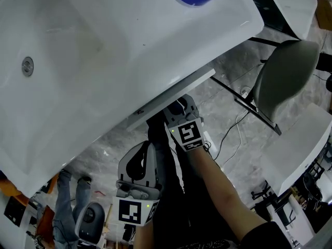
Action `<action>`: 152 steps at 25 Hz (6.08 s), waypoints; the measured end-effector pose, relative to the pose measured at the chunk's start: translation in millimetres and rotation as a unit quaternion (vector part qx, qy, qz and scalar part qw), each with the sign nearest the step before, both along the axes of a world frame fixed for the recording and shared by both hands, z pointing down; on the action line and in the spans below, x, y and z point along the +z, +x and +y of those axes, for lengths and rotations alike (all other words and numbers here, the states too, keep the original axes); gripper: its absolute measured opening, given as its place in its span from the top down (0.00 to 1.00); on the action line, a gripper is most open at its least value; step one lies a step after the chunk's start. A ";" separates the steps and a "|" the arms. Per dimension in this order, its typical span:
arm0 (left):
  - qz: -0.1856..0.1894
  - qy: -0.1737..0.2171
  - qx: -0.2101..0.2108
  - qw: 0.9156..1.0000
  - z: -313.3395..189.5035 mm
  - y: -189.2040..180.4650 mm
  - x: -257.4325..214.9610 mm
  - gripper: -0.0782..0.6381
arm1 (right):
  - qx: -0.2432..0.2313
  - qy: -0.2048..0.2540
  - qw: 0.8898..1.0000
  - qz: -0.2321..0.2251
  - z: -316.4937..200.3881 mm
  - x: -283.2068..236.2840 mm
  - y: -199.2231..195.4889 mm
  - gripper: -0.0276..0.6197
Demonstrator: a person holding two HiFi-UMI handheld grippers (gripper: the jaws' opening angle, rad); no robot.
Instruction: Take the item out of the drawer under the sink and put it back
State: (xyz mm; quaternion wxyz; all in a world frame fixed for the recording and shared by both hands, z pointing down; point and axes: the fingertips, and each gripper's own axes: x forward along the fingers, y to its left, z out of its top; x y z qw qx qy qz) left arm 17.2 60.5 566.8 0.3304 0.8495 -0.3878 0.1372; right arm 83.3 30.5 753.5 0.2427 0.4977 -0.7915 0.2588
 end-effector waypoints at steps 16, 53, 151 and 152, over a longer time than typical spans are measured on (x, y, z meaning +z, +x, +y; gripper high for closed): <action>-0.001 0.002 0.007 1.000 5.9 -3.9 -0.5 0.88 | 0.007 0.009 1.000 0.005 20.2 -2.6 7.5 0.76; 0.018 0.037 -0.015 0.999 -20.2 -11.2 -72.4 0.88 | 0.013 -0.043 0.999 -0.004 63.5 -90.2 39.0 0.93; -0.023 0.204 -0.089 0.975 -24.8 -49.7 -255.9 0.88 | -0.286 0.187 0.929 0.143 -12.8 -342.6 -7.6 0.93; -0.026 0.199 -0.094 0.975 -25.7 -52.1 -252.0 0.88 | -0.293 0.180 0.926 0.155 -14.9 -336.2 -7.8 0.92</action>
